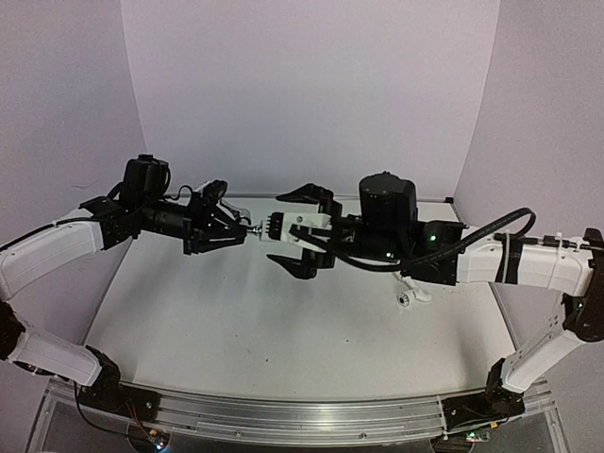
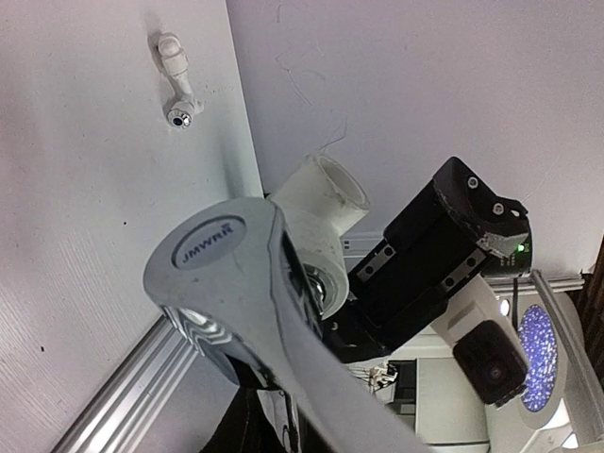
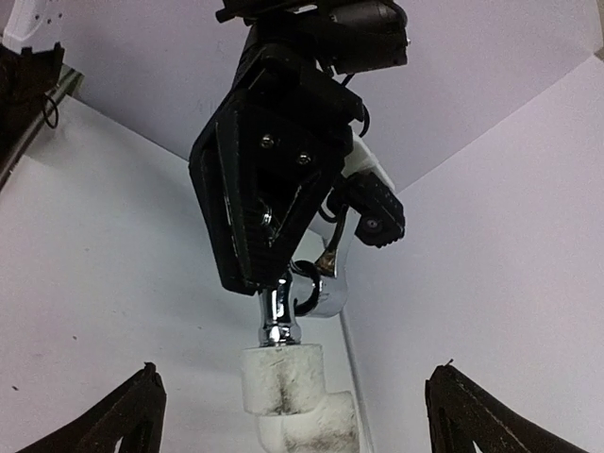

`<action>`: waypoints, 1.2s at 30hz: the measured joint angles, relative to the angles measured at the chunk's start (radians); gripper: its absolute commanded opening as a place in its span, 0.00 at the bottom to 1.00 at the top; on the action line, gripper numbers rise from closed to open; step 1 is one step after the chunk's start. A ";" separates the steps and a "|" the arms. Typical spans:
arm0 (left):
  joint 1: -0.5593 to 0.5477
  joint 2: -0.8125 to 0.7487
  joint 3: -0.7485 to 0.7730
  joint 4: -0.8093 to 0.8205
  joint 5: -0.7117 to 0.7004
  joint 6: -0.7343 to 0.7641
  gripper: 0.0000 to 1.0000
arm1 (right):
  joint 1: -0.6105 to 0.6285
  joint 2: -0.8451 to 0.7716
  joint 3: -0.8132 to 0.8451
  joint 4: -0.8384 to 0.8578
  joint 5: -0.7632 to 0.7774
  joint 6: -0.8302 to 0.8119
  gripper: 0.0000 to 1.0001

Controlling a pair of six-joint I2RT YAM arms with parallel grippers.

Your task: Install the water faucets

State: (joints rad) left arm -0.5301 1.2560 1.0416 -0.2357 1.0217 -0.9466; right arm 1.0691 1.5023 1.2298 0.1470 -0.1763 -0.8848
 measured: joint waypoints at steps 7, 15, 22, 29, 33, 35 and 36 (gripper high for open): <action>0.000 0.000 0.000 0.000 0.025 -0.054 0.00 | 0.011 0.107 0.001 0.074 0.088 -0.201 0.73; 0.003 -0.006 0.002 -0.020 0.027 -0.054 0.00 | 0.014 0.139 0.027 0.078 0.125 -0.214 0.10; -0.001 -0.050 -0.002 -0.062 0.006 0.144 0.00 | 0.005 0.136 0.104 -0.069 0.013 -0.099 0.00; -0.031 -0.227 -0.068 -0.007 0.077 0.658 0.00 | -0.099 0.151 0.293 -0.228 -0.606 0.280 0.02; -0.045 -0.236 -0.100 -0.001 0.107 0.819 0.00 | -0.145 0.218 0.349 -0.220 -0.864 0.522 0.53; -0.041 -0.211 -0.110 -0.010 0.085 0.857 0.00 | -0.160 0.231 0.324 -0.229 -0.880 0.603 0.75; -0.035 -0.198 -0.114 -0.005 0.076 0.874 0.00 | -0.167 0.222 0.295 -0.252 -0.875 0.634 0.82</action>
State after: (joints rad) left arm -0.5647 1.0582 0.9279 -0.2411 1.0974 -0.0729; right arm 0.9021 1.7241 1.5251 -0.1045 -1.0515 -0.2508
